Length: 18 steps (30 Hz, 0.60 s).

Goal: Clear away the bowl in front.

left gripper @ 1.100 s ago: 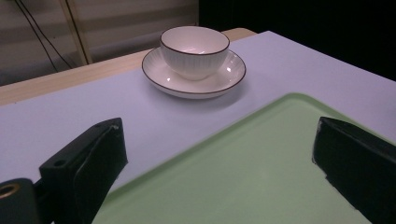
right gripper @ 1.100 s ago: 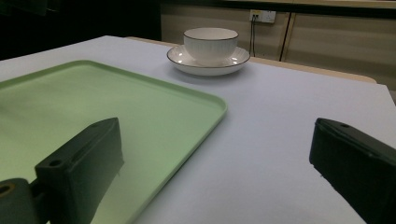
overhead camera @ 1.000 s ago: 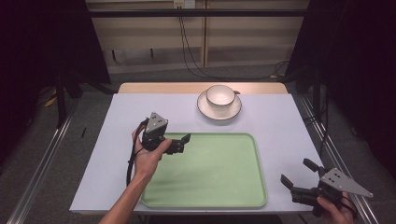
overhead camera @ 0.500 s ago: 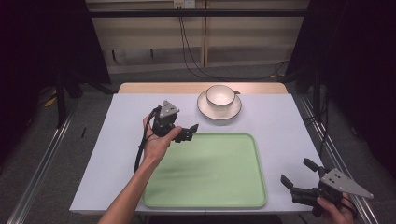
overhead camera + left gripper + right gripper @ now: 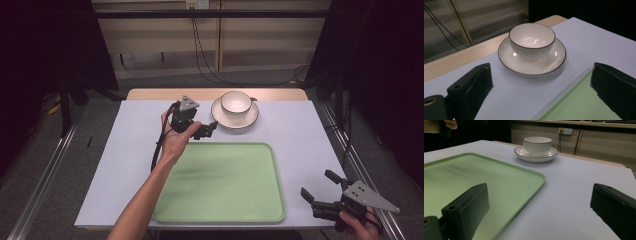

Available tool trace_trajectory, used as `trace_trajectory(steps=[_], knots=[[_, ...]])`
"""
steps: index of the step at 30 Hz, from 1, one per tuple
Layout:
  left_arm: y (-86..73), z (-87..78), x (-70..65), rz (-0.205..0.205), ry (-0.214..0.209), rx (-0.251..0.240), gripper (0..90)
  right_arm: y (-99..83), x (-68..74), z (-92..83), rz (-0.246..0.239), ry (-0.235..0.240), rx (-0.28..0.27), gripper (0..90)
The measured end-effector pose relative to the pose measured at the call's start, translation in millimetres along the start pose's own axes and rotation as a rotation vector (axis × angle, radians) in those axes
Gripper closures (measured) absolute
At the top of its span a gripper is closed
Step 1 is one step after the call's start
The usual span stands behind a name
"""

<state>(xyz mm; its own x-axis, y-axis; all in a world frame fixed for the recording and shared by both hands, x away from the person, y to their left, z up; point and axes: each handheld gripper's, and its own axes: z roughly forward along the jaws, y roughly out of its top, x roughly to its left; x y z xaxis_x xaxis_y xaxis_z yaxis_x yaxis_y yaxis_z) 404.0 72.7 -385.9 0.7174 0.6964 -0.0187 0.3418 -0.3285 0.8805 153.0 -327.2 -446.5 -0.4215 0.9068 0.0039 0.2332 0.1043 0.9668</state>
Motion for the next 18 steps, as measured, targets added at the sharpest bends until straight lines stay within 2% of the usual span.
trace_trajectory(steps=[1,2,3,6,13,15,18], knots=[[1.2,3.2,0.2,-0.004,-0.005,-0.003,3.5,0.0,0.3,-0.4,0.001,0.005,0.002,1.8],[1.9,4.4,0.3,-0.005,0.012,0.002,3.5,0.0,0.3,-0.4,0.001,0.005,0.002,1.8],[2.0,7.5,-0.4,-0.023,0.025,-0.012,2.9,0.1,0.2,-0.5,0.0,0.003,0.001,1.7],[2.6,18.0,0.2,-0.034,0.007,0.002,2.9,0.0,-0.9,-0.6,-0.004,0.008,-0.003,1.8],[7.8,38.8,0.6,-0.014,0.004,0.034,3.9,-0.6,-2.5,-1.8,-0.001,0.009,-0.002,1.8],[10.1,43.2,1.1,-0.056,-0.003,0.006,5.1,-0.6,-2.7,-1.8,-0.004,0.008,-0.003,1.8],[13.3,50.1,-2.2,0.002,0.02,0.019,6.0,-1.0,-2.9,-1.2,0.003,0.012,-0.001,1.8]])
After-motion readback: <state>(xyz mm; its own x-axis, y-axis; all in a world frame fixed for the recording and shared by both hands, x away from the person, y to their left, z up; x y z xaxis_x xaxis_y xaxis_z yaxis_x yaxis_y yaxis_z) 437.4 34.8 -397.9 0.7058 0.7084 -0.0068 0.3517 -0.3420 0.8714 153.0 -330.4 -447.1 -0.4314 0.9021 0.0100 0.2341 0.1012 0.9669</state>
